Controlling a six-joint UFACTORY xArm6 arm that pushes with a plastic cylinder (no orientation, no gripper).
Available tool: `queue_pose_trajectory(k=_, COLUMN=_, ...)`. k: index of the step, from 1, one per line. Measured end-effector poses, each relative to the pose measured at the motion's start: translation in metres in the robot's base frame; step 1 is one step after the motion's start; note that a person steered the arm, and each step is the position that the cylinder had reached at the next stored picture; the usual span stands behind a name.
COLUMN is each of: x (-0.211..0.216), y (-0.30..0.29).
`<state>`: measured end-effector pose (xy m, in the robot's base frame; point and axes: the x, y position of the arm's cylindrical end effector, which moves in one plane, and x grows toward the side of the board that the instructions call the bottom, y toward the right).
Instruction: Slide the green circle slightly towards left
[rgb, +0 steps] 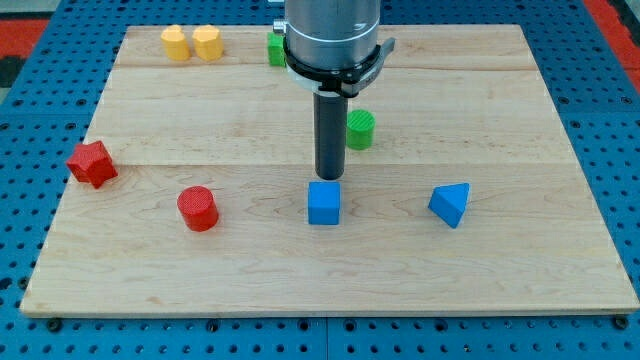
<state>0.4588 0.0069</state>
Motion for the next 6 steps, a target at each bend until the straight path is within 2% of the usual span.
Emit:
queue_pose_trajectory(k=1, x=0.017, y=0.004)
queue_pose_trajectory(k=2, x=0.009, y=0.083)
queue_pose_trajectory(k=3, x=-0.025, y=0.100)
queue_pose_trajectory(k=4, x=-0.052, y=0.081)
queue_pose_trajectory(k=6, x=-0.034, y=0.048)
